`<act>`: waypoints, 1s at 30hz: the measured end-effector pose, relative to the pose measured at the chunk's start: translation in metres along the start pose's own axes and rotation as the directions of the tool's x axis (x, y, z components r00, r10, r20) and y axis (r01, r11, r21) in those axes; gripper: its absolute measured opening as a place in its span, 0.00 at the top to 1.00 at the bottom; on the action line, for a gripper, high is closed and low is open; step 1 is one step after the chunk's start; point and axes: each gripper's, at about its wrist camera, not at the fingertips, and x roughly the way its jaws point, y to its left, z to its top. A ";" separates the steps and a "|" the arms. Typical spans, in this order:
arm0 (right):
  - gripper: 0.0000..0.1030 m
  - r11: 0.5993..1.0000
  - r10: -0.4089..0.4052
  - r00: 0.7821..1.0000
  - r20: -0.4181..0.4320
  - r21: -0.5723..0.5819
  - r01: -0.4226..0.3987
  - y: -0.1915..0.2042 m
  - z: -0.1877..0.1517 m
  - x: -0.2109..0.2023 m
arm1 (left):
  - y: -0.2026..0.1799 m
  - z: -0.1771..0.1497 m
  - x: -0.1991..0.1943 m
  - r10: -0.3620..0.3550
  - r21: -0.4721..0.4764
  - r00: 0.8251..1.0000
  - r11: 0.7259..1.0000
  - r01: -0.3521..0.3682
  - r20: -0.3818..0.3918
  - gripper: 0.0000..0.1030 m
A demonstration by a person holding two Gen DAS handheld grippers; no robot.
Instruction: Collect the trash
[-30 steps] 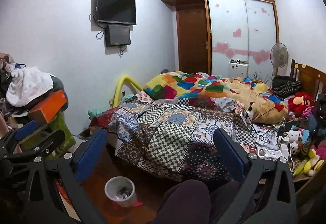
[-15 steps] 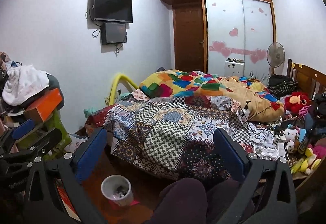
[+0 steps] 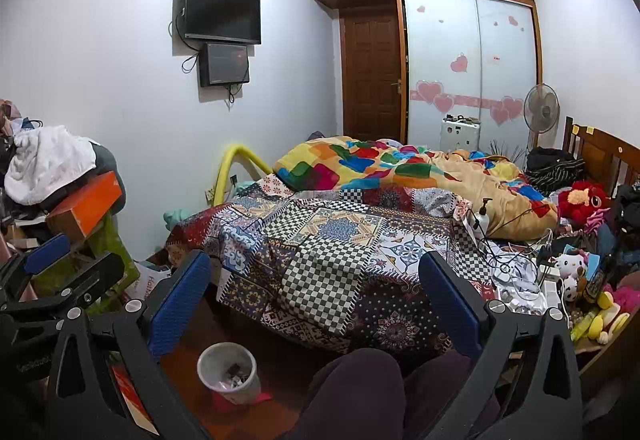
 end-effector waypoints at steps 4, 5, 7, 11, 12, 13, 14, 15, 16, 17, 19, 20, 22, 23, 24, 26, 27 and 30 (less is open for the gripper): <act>0.00 1.000 0.000 1.000 -0.002 -0.002 0.000 0.000 0.000 -0.001 | 0.002 -0.001 0.001 0.001 0.000 1.000 1.000 -0.001 -0.003 0.04; 0.00 1.000 0.001 1.000 -0.002 -0.003 -0.001 0.000 0.000 -0.001 | 0.002 -0.001 0.001 0.000 -0.002 1.000 1.000 0.000 -0.004 0.04; 0.00 1.000 0.000 1.000 -0.002 -0.004 0.000 0.000 0.000 -0.002 | 0.002 -0.001 0.001 0.000 -0.002 1.000 1.000 0.000 -0.004 0.04; 0.00 1.000 0.000 1.000 -0.004 -0.003 0.000 0.001 0.000 -0.002 | 0.002 -0.002 0.001 0.002 -0.001 1.000 1.000 -0.002 -0.005 0.04; 0.00 1.000 0.002 1.000 -0.006 -0.004 -0.002 0.000 -0.001 -0.001 | 0.002 -0.002 0.001 0.001 -0.002 1.000 1.000 -0.001 -0.005 0.04; 0.00 1.000 0.003 1.000 -0.006 -0.005 -0.003 0.000 -0.001 -0.001 | 0.002 -0.002 0.001 0.001 -0.002 1.000 1.000 -0.001 -0.005 0.04; 0.00 1.000 0.003 1.000 -0.006 -0.005 -0.003 -0.001 -0.001 -0.002 | 0.002 -0.002 0.001 0.002 -0.001 1.000 1.000 -0.002 -0.005 0.04; 0.00 1.000 0.003 1.000 -0.006 -0.005 -0.003 0.000 -0.001 -0.001 | 0.002 -0.002 0.001 0.002 -0.002 1.000 1.000 -0.002 -0.005 0.04; 0.00 1.000 0.003 1.000 -0.006 -0.005 -0.003 0.000 -0.001 -0.001 | 0.003 -0.002 0.001 0.002 -0.001 1.000 1.000 -0.002 -0.005 0.04; 0.00 1.000 0.003 1.000 -0.006 -0.005 -0.003 0.000 -0.001 -0.002 | 0.003 -0.002 0.001 0.001 -0.001 1.000 1.000 -0.001 -0.006 0.04; 0.00 1.000 0.002 1.000 -0.007 -0.005 -0.002 0.000 -0.001 -0.002 | 0.002 -0.003 0.001 0.004 -0.002 1.000 1.000 -0.004 -0.007 0.04; 0.00 1.000 0.004 1.000 -0.009 -0.006 -0.004 0.000 -0.002 -0.001 | 0.002 -0.004 0.001 0.005 -0.002 1.000 1.000 -0.005 -0.007 0.04; 0.00 1.000 0.007 1.000 -0.010 -0.008 -0.007 -0.001 -0.002 -0.003 | 0.001 -0.005 0.000 0.005 -0.002 1.000 1.000 -0.005 -0.008 0.04; 0.00 1.000 0.007 1.000 -0.010 -0.009 -0.007 -0.001 -0.002 -0.003 | 0.001 -0.005 0.000 0.006 -0.003 1.000 1.000 -0.006 -0.009 0.04; 0.00 1.000 0.006 1.000 -0.010 -0.008 -0.006 -0.001 -0.002 -0.002 | 0.001 -0.006 0.000 0.006 -0.003 1.000 1.000 -0.006 -0.009 0.03; 0.00 1.000 0.007 1.000 -0.011 -0.009 -0.007 -0.001 -0.002 -0.002 | 0.001 -0.007 0.000 0.006 -0.004 1.000 1.000 -0.006 -0.011 0.03; 0.00 1.000 0.006 1.000 -0.010 -0.009 -0.006 -0.001 -0.002 -0.002 | 0.001 -0.007 0.000 0.007 -0.005 1.000 1.000 -0.007 -0.011 0.03; 0.00 1.000 0.007 1.000 -0.011 -0.009 -0.007 -0.001 -0.002 -0.002 | 0.002 -0.007 0.000 0.005 -0.006 1.000 1.000 -0.005 -0.012 0.03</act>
